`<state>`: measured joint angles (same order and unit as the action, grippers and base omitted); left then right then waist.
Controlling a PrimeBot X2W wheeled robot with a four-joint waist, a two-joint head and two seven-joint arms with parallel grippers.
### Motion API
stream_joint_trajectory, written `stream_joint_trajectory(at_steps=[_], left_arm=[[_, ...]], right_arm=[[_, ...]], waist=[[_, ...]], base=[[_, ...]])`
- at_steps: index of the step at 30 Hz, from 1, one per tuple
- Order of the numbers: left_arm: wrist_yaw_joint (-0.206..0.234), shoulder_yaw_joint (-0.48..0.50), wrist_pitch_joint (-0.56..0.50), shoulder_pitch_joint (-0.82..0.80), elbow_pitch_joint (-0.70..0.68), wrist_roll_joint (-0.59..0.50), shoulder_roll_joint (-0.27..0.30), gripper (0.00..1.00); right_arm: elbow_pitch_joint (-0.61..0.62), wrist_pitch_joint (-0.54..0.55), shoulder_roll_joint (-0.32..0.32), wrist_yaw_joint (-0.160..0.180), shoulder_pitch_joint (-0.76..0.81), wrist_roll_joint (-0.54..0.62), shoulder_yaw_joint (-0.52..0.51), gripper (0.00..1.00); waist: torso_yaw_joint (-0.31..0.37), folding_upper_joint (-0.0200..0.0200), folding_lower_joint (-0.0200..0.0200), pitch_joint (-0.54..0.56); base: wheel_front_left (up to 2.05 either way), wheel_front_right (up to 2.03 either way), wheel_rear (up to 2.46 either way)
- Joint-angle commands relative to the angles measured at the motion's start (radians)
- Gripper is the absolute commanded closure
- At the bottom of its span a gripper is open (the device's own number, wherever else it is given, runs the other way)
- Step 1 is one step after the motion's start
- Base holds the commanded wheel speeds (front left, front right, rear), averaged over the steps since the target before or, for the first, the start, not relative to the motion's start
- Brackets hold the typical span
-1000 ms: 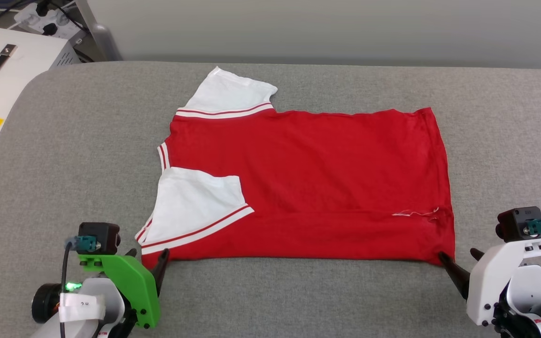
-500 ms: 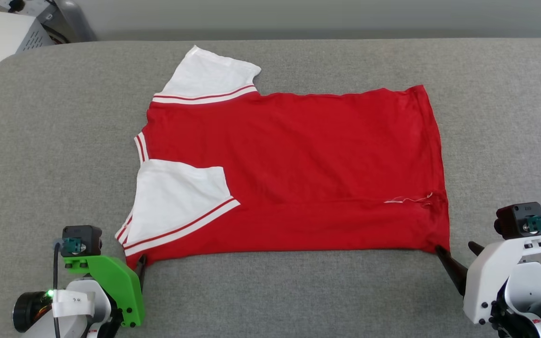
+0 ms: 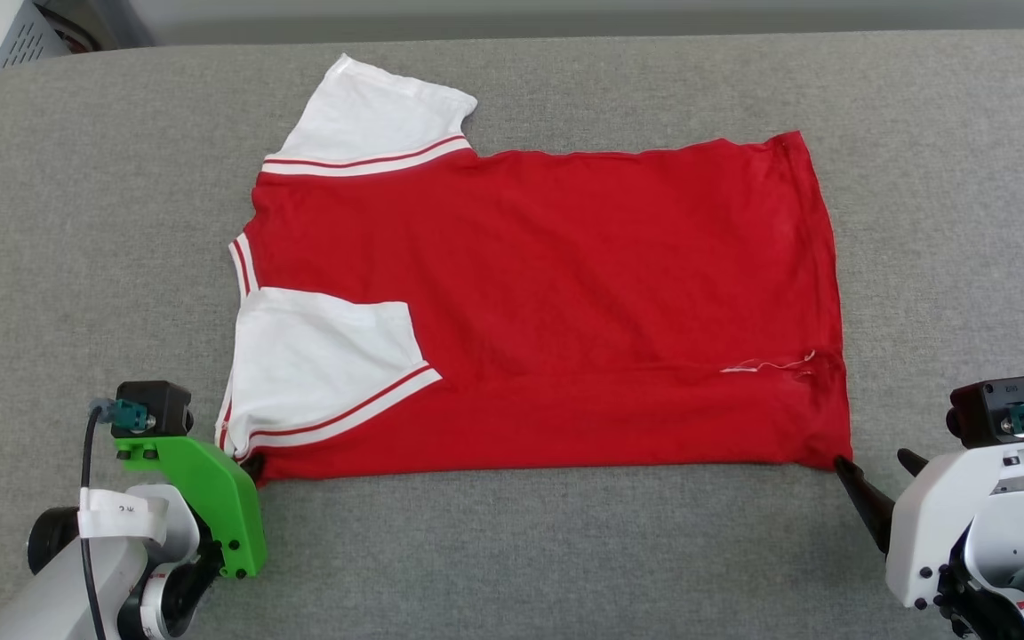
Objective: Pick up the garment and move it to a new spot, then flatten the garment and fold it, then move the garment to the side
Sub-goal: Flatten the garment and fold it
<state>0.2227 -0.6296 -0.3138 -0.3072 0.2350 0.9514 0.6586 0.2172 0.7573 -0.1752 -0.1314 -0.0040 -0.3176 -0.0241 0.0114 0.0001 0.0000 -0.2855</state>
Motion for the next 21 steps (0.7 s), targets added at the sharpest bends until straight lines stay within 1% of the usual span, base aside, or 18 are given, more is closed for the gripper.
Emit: stream_joint_trajectory(at_steps=[1,4,7,10,14,21], left_arm=[[-0.013,-0.041,-0.025,0.035,0.041,0.021,-0.040,1.00],[-0.024,-0.034,0.003,0.037,0.033,0.021,-0.045,1.00],[-0.028,-0.022,0.036,0.038,-0.009,0.016,-0.038,1.00],[-0.020,-0.008,0.051,0.042,-0.070,0.016,-0.025,1.00],[0.014,0.000,0.043,0.055,-0.179,0.001,0.011,1.00],[0.087,0.001,0.000,0.075,-0.351,-0.023,0.064,1.00]], right_arm=[[0.005,0.007,-0.003,0.001,-0.015,0.010,-0.004,0.00],[0.002,0.011,-0.009,0.001,-0.017,0.012,-0.007,0.00],[-0.006,0.017,-0.014,0.001,-0.021,0.014,-0.006,0.00],[-0.020,0.026,-0.013,0.001,-0.029,0.019,-0.008,0.00],[-0.060,0.032,-0.006,0.001,-0.050,0.037,-0.014,0.00],[-0.162,0.039,0.036,0.001,-0.096,0.095,-0.042,0.00]], waist=[[-0.010,-0.0001,0.0000,0.012],[-0.022,-0.0001,0.0000,0.031],[-0.038,-0.0001,0.0000,0.052],[-0.051,-0.0001,0.0000,0.067],[-0.066,-0.0001,0.0000,0.073],[-0.085,-0.0001,0.0000,0.055]], base=[[0.00,0.00,0.00],[0.00,0.00,0.00],[0.00,0.00,0.00],[0.00,0.00,0.00],[0.00,0.00,0.00],[0.00,0.00,0.00]])
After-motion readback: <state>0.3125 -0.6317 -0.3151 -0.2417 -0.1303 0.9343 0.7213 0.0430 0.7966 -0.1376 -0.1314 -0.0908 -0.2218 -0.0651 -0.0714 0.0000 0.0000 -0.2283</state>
